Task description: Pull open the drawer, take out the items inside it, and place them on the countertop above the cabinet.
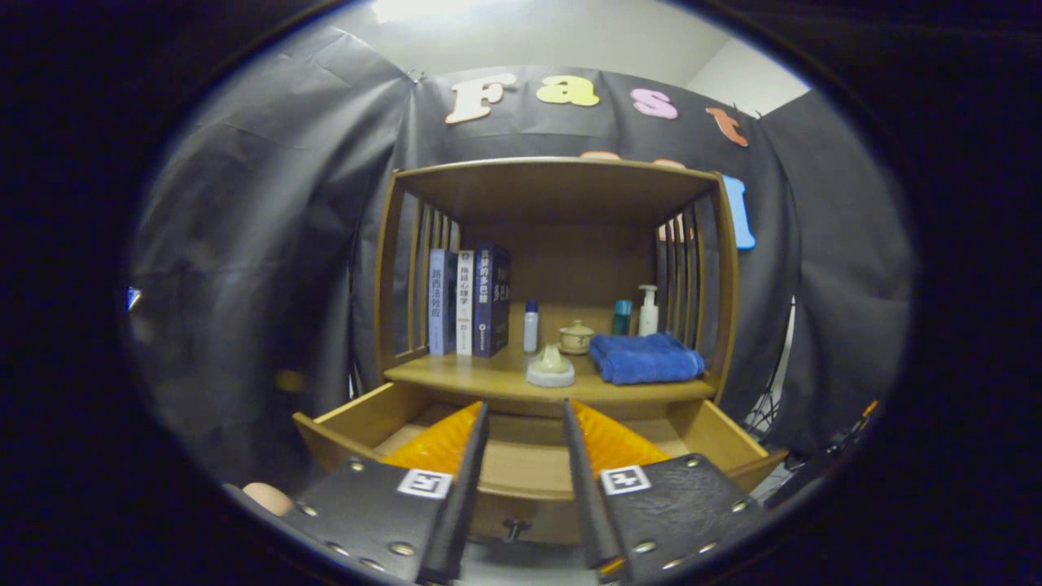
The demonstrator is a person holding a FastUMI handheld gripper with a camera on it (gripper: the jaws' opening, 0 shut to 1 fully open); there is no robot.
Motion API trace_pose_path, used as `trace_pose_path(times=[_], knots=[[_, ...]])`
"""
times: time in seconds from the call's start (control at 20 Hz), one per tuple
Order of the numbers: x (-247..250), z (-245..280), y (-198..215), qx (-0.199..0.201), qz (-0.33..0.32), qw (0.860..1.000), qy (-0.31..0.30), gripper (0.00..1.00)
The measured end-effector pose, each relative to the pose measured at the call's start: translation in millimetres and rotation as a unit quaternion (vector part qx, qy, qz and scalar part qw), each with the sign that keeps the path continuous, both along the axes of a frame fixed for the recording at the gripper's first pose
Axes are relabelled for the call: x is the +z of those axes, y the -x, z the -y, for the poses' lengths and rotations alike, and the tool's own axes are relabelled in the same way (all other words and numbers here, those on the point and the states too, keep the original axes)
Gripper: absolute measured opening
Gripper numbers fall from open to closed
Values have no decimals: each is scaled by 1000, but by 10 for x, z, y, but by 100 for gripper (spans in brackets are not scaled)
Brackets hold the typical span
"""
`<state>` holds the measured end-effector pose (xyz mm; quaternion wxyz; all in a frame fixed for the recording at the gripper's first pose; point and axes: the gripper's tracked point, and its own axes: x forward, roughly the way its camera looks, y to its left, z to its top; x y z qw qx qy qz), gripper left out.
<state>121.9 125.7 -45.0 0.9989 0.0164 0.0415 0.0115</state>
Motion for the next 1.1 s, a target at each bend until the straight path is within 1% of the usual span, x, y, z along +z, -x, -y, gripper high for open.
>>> trace_pose_path(times=[0.1,0.25,0.45,0.65,0.8,0.95,1.1], knots=[[-136,-33,83,2,-13,1000,-4,80],[-298,-22,168,-9,-28,1000,-10,97],[-523,37,262,-31,-49,998,-16,98],[-686,124,180,-54,-64,996,-15,98],[-767,113,107,-58,-71,996,-25,98],[-847,96,40,-56,-78,995,-22,98],[-863,107,22,-65,-75,995,-15,97]])
